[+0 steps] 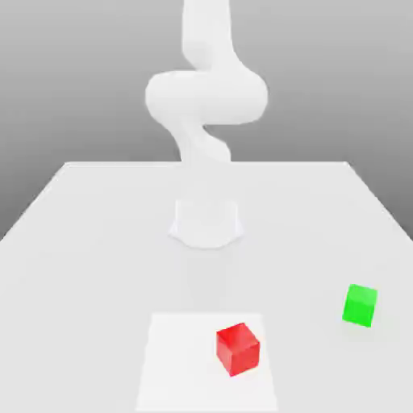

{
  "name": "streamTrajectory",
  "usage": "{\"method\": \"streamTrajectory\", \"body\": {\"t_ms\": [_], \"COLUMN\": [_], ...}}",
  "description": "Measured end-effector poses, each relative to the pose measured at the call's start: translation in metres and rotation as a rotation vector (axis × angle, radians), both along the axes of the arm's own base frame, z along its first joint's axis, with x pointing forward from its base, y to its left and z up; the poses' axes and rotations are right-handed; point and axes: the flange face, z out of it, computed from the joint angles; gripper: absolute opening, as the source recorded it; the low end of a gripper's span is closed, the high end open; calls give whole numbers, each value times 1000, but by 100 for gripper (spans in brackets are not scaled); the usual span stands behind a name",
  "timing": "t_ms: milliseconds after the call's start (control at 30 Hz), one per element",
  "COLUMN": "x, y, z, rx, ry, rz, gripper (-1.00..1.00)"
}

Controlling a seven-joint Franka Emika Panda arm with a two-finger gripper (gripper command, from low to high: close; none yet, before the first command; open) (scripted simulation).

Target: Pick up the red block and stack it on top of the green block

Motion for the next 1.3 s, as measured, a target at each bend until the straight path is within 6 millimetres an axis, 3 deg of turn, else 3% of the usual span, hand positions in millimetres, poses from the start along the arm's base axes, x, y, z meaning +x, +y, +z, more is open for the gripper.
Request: {"method": "streamTrajectory", "body": {"t_ms": [167, 333, 500, 667, 733, 867, 900, 1133, 1300], "x": [53, 75, 70, 40, 32, 30, 29, 29, 29], "y": [12, 25, 37, 46, 46, 45, 45, 45, 45], "z": [-108, -218, -327, -428, -457, -503, -513, -515, -468], "rx": [-38, -77, -117, -160, -168, -169, -169, -169, -169], "ry": [171, 334, 497, 658, 691, 701, 701, 702, 702], "rz": [93, 186, 281, 381, 398, 403, 403, 403, 403], "gripper": [0, 0, 0, 0, 0, 0, -100, -100, -100]}}
